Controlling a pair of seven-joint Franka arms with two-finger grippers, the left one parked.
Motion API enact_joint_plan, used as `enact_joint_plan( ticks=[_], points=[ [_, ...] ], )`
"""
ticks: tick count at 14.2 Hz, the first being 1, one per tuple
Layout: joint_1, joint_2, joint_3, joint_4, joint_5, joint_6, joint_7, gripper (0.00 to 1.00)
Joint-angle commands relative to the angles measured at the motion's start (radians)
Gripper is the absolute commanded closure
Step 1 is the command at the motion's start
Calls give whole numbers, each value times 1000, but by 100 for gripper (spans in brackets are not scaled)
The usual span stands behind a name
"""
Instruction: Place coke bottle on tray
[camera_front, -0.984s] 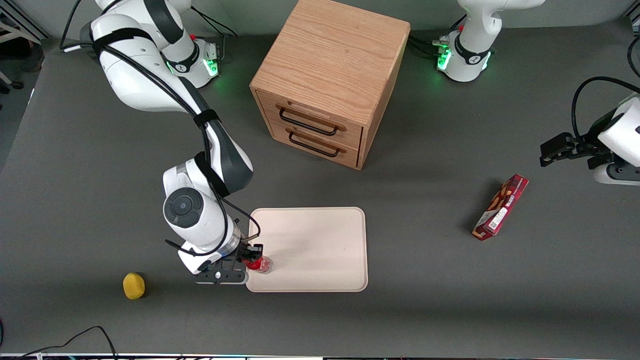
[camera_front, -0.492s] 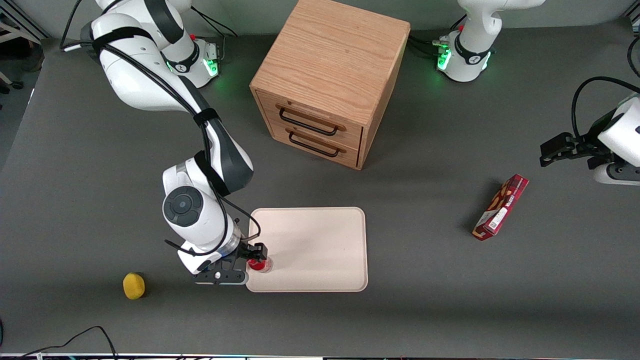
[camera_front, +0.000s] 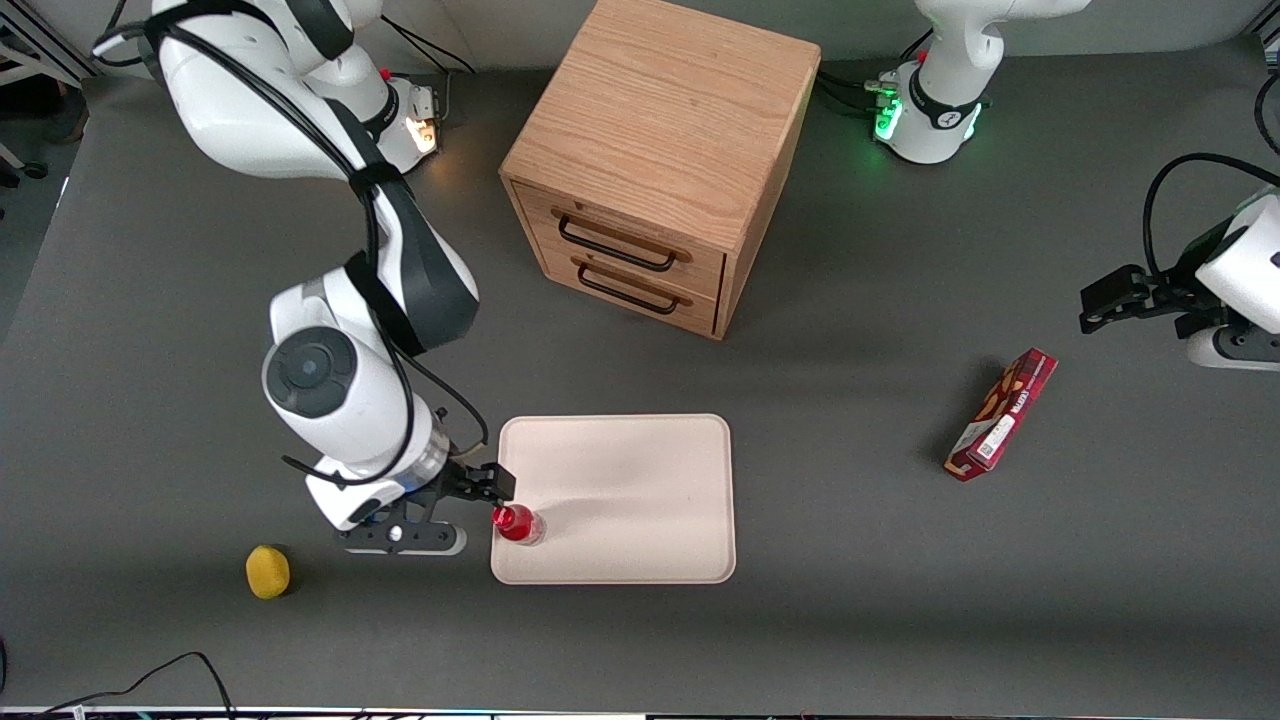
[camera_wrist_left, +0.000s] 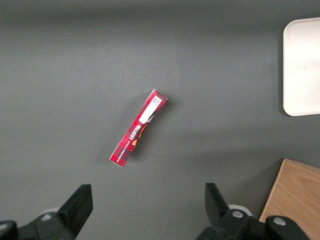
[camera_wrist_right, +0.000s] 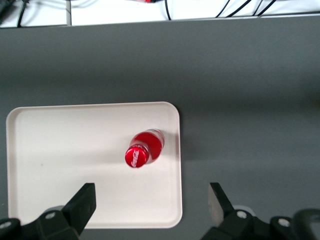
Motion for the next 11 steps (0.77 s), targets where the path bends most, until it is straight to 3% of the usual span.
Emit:
enact_joint_plan(
  ticks=[1,6,11],
  points=[
    [0,-67,-6,-22,-22,-84,17,0],
    [-78,-236,2,-165,-9,-142,-61,0],
    [-176,-498,16,-505,-3,-51,-106,0]
  ],
)
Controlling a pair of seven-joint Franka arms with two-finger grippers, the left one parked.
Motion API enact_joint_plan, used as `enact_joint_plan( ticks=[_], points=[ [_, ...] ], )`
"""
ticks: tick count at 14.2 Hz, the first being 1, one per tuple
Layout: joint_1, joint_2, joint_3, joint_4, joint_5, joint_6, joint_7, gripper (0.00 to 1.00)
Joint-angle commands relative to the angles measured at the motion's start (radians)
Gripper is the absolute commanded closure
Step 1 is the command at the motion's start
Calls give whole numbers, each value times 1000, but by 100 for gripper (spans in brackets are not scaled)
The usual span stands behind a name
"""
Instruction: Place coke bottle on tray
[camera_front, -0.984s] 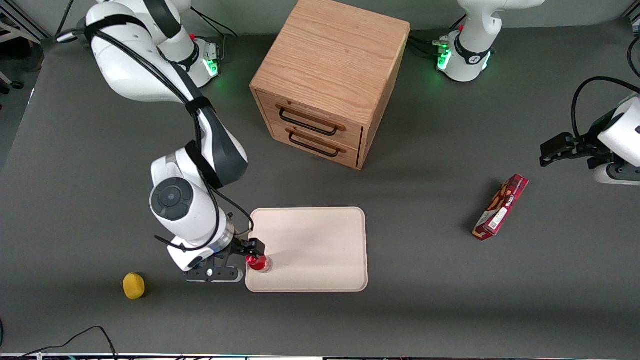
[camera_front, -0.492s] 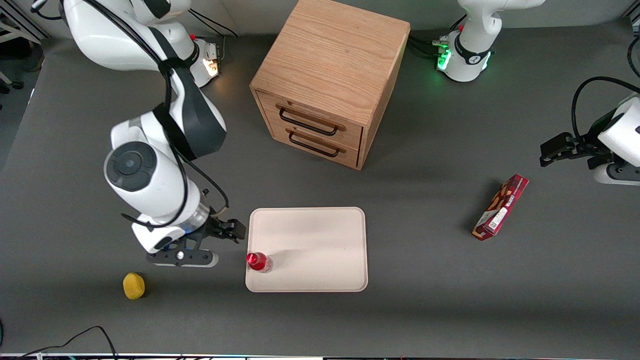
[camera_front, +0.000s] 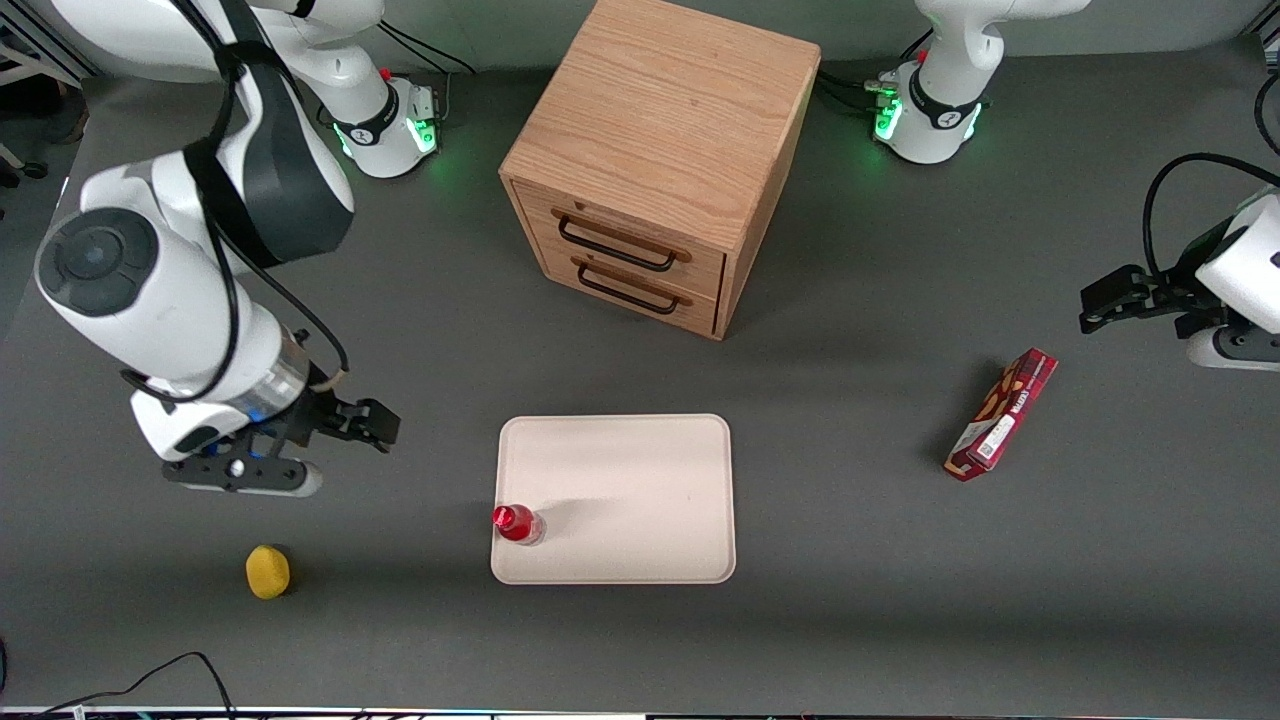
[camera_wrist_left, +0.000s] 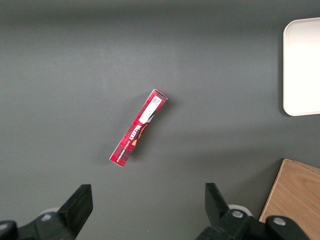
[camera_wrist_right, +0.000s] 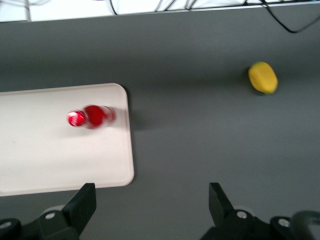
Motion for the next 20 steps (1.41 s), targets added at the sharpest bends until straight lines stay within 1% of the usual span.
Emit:
enact_joint_plan(
  ticks=[1,2,4,5,6,7,10,11,13,14,20],
  points=[
    [-68,-206,16,-242,19,53,-68,0],
    [-97,-245,8,-263,34,49,-106,0],
    [-175,-295,7,-268,41,24,-190,0],
    [-218,-317,7,-268,69,-2,-233,0],
    [-248,-332,-1,-271,121,-28,-272,0],
    [-262,-348,-22,-277,151,-37,-318,0],
    [-268,-406,-38,-351,153,-37,-332,0],
    [-283,-418,-44,-352,153,-37,-336,0],
    [-321,-420,-47,-333,148,-34,-428,0],
    [-323,-414,-65,-302,146,-34,-453,0],
    [-321,-421,-68,-274,153,-44,-428,0]
  ],
)
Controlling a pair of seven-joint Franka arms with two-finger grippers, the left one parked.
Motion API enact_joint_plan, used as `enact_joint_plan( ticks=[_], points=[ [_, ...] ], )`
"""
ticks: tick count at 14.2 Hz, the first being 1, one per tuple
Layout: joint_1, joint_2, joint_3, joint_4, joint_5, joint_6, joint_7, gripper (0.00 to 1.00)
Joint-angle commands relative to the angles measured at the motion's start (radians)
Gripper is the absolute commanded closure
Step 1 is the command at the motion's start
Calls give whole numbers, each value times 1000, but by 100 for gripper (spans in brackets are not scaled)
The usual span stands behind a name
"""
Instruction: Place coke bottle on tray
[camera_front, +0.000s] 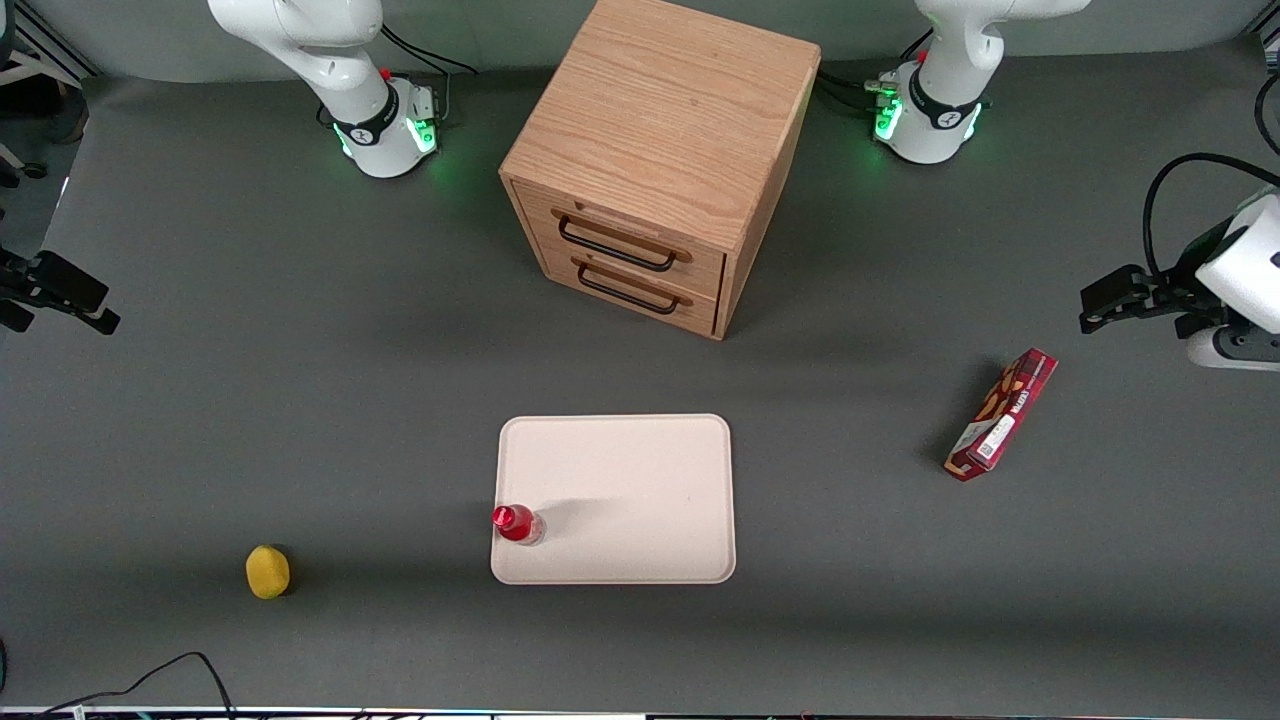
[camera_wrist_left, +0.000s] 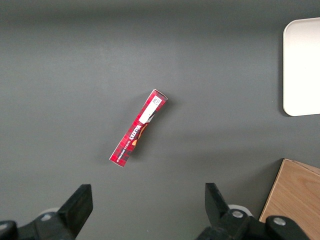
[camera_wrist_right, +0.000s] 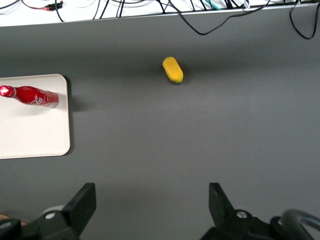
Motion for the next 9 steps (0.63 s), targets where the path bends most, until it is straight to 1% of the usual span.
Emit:
enact_joint_plan(
  ticks=[1,3,9],
  points=[
    [1,-12,0,1,20,-6,-4,0],
    [8,-12,0,1,20,-6,27,0],
    [19,-17,0,3,18,-24,27,0]
  ],
)
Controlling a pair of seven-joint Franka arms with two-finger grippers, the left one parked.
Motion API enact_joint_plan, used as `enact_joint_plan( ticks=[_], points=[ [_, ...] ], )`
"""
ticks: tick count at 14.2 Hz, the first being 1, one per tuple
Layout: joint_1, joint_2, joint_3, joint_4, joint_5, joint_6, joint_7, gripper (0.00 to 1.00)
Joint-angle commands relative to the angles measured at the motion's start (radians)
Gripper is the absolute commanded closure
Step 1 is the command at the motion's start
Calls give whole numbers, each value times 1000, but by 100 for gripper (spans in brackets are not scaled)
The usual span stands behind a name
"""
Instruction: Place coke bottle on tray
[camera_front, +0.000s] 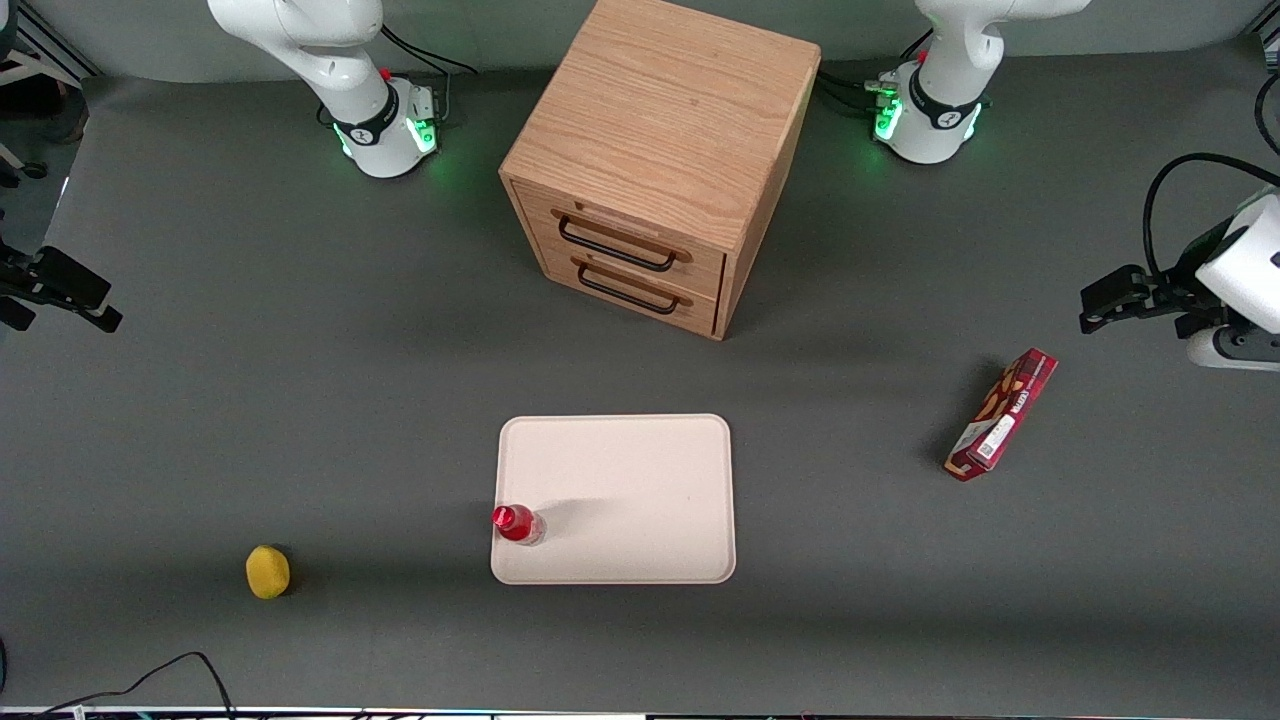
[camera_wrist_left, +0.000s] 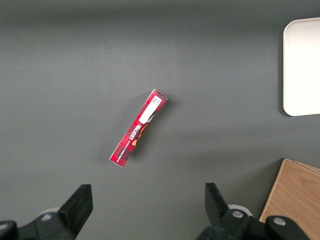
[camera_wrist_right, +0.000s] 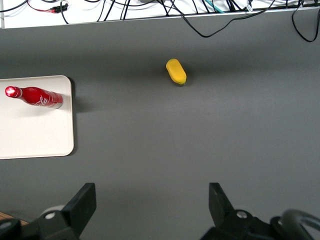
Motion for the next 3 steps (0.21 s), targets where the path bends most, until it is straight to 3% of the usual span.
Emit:
enact_joint_plan(
  ticks=[1,3],
  points=[
    [11,-14,-3,1,16,-22,20,0],
    [11,-14,-4,0,16,-27,15,0]
  ],
)
